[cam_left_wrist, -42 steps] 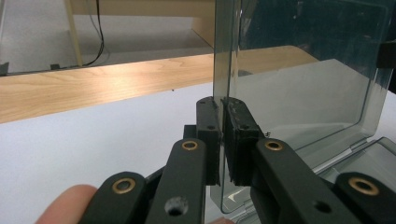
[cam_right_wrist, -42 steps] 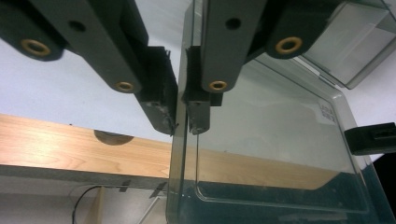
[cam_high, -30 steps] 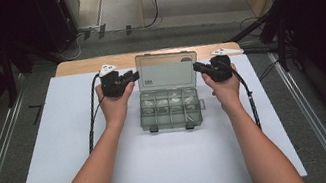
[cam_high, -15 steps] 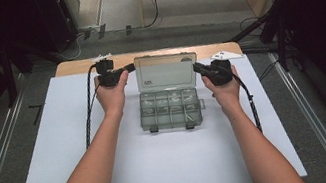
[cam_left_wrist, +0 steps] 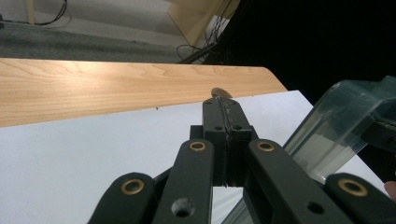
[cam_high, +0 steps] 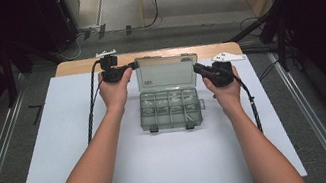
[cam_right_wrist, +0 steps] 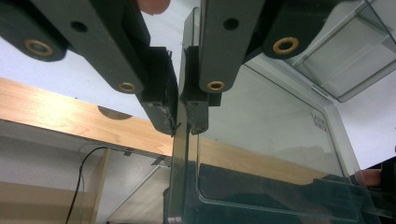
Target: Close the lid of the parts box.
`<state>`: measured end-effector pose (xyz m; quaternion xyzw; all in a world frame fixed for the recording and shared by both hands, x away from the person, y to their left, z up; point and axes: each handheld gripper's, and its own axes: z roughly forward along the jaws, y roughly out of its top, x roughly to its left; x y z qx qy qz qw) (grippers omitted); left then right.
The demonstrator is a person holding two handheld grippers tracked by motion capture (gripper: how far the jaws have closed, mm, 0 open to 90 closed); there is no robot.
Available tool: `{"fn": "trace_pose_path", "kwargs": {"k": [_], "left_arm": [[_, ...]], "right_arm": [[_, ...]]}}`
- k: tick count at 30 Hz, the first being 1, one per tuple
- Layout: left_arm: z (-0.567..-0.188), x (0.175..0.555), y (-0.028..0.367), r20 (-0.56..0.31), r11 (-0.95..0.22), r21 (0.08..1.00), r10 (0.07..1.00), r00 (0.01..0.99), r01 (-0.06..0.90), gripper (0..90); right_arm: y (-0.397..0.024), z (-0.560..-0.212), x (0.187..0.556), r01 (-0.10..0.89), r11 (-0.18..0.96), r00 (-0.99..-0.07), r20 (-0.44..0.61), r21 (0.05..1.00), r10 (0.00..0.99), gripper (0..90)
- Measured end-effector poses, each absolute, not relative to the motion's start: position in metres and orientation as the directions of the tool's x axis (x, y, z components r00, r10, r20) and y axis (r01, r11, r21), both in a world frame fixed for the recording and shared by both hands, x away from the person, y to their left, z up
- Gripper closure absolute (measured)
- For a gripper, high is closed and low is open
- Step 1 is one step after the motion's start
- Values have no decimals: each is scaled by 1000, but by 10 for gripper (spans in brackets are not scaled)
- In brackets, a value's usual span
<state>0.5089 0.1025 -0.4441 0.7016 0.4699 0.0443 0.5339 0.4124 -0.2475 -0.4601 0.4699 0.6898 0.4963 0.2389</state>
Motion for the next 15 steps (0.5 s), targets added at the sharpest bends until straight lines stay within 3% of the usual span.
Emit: {"fn": "trace_pose_path", "kwargs": {"k": [15], "left_arm": [[-434,504,99,-463,1,796,645,607,605,900]], "right_arm": [[-249,-460,409,403,69,-460,137,912,877,826]]}}
